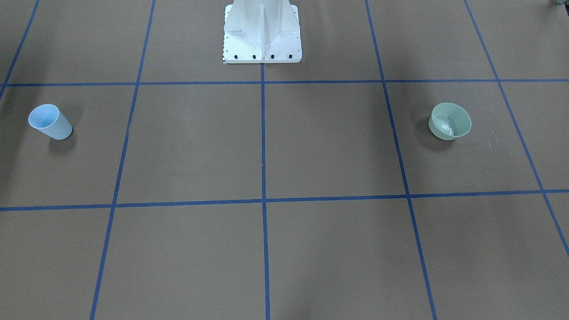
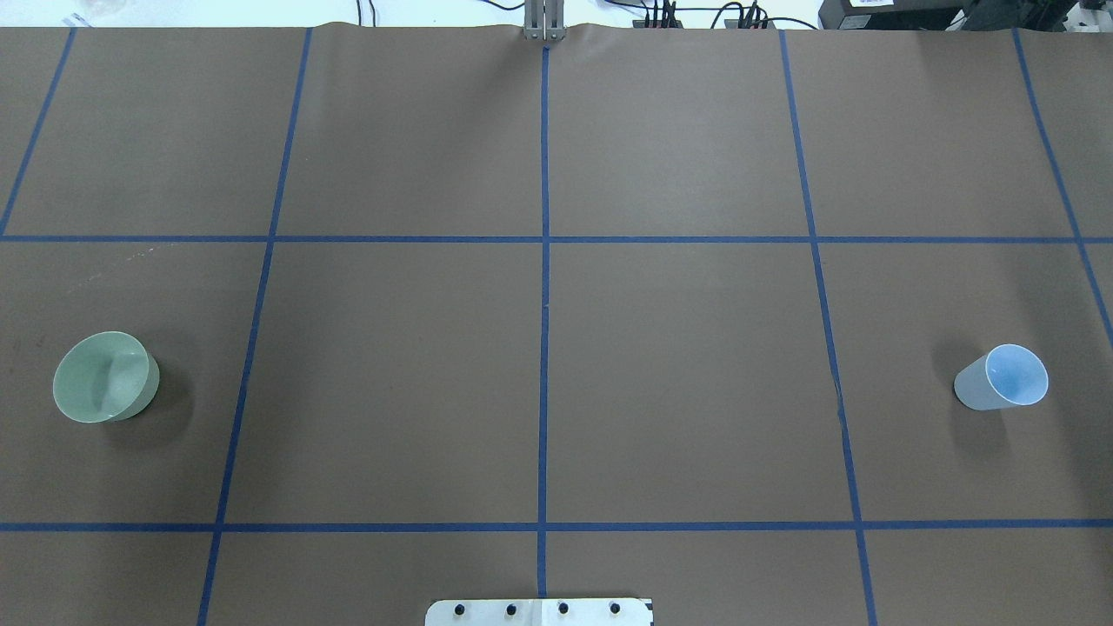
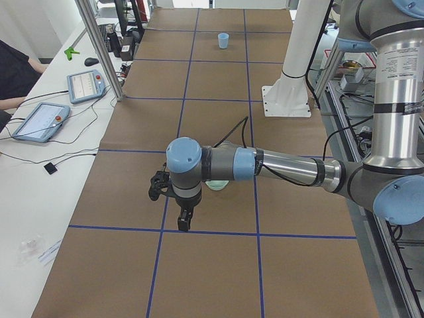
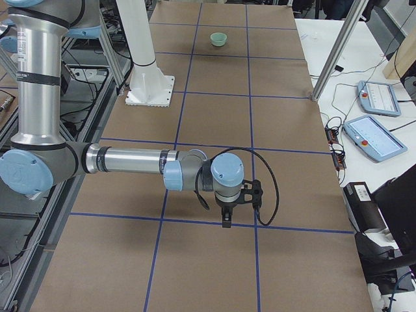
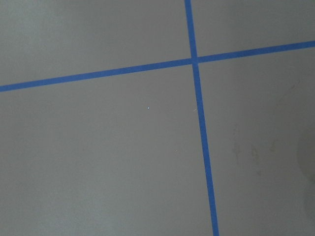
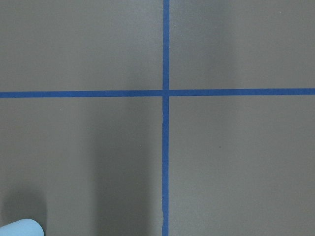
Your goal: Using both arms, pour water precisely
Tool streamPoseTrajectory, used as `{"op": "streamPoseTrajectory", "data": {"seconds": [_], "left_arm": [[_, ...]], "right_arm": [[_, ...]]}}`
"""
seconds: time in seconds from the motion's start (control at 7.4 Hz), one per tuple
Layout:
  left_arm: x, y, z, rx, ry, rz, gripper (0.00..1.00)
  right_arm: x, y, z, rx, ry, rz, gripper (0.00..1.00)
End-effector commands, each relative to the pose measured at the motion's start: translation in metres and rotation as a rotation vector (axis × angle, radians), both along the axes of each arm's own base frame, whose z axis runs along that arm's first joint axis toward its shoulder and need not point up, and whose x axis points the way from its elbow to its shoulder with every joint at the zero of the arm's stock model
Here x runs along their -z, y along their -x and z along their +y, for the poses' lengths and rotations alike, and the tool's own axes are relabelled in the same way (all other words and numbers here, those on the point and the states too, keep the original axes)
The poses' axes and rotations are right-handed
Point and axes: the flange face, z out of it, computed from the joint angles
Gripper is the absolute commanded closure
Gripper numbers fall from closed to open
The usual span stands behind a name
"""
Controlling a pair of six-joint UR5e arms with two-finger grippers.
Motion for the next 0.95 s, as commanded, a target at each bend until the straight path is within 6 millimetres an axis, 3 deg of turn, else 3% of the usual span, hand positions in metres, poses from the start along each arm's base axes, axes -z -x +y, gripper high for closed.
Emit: {"op": "streamPoseTrajectory", "data": {"seconds": [0.0,0.14,0.41,0.54,0.68,0.81], "left_arm": [[0.032,-0.025,-0.008,0.068,0.046,0.061,0.00],[0.054,-0.071,-0.013,0.097,0.072,0.101,0.00],[0.036,-0.124,0.012,0.129,0.089,0.135,0.00],[0.040,-0.138,0.013,0.151,0.128,0.148,0.00],[0.036,-0.173,0.021,0.096,0.157,0.136,0.00],[0.027,-0.189,0.032,0.107,0.182,0.116,0.00]], "right_arm": [[0.000,0.000,0.002,0.000,0.001,0.000,0.01],[0.000,0.000,0.002,0.000,0.001,0.000,0.01],[-0.003,0.000,0.004,0.001,0.004,0.000,0.01],[-0.004,0.000,0.005,0.000,0.005,0.000,0.01],[-0.004,0.000,0.005,0.000,0.005,0.000,0.01],[-0.003,0.000,0.005,0.001,0.003,0.001,0.01]]}}
